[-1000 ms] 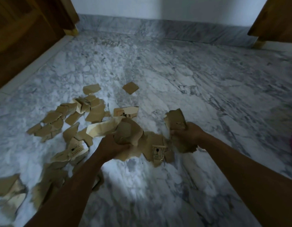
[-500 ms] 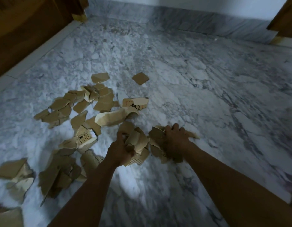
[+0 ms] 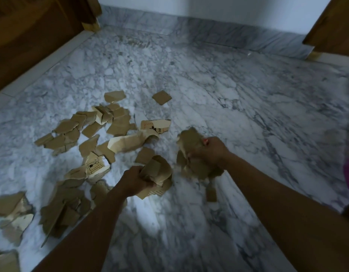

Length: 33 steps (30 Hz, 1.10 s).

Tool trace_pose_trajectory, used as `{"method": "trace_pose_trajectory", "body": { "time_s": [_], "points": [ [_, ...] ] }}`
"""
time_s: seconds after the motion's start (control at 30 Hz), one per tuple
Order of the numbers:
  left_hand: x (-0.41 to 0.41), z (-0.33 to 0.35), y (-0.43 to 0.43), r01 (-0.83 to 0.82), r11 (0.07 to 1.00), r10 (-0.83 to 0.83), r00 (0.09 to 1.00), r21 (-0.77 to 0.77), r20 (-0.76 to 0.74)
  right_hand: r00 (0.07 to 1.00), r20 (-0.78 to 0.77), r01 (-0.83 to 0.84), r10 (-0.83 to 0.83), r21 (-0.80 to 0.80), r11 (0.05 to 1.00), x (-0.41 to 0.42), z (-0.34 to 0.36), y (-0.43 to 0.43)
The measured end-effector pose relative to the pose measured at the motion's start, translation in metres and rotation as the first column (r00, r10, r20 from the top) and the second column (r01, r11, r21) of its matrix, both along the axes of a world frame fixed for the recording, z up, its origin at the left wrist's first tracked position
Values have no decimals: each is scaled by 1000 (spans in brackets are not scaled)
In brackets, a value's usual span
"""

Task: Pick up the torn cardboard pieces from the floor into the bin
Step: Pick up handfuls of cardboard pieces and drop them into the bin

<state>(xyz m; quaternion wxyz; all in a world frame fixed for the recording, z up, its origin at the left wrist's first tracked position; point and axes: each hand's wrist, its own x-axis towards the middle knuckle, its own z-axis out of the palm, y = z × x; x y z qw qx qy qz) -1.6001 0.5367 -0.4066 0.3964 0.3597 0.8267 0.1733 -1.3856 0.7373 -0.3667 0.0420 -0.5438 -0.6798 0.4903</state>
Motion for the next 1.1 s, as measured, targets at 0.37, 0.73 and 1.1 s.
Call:
{"method": "trace_pose_trajectory", "body": {
  "time_s": [0.37, 0.73, 1.1],
  "points": [
    [77, 34, 55, 546, 833, -537, 837, -84, 106, 978, -51, 210, -203, 228, 951, 53, 27, 39],
    [171, -7, 81, 744, 646, -759, 599, -173, -256, 967, 254, -198, 33, 660, 725, 88, -18, 44],
    [165, 2, 81, 678, 718, -695, 710, -158, -109, 976, 179, 17, -121, 494, 869, 134, -51, 34]
  ]
}}
